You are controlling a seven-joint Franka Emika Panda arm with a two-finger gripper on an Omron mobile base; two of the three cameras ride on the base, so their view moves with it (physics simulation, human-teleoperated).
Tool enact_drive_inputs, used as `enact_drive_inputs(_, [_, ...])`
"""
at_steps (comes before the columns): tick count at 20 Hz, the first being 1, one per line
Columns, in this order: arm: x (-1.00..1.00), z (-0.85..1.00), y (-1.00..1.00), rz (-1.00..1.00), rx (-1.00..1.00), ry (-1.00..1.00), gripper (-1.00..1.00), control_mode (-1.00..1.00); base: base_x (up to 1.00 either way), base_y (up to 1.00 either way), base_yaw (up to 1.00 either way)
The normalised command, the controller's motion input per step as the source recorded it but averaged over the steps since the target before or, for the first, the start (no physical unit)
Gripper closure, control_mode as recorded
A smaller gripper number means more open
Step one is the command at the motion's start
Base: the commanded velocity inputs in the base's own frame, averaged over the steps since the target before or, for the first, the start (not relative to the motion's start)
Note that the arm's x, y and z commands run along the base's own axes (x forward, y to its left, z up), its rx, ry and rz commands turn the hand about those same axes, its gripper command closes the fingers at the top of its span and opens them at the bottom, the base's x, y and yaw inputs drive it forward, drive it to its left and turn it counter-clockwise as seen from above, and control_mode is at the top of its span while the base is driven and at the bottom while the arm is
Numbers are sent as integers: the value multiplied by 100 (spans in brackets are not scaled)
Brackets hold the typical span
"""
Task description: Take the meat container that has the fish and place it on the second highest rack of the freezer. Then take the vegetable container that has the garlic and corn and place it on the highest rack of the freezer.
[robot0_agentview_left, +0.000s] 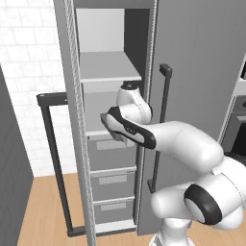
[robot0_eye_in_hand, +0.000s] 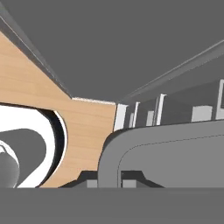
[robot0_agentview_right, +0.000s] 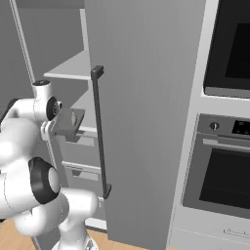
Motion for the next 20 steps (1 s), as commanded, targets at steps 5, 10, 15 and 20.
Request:
enact_drive_inputs(5, [56, -22, 0, 0, -2, -4, 100, -100, 0, 0, 0])
enact_drive_inputs(10, [62, -22, 3, 0, -4, -4, 100, -100, 0, 0, 0])
enact_drive_inputs(15, [57, -20, 11, 0, -3, -7, 100, -100, 0, 0, 0])
enact_drive_inputs(20, [49, -13, 6, 0, -2, -9, 100, -100, 0, 0, 0])
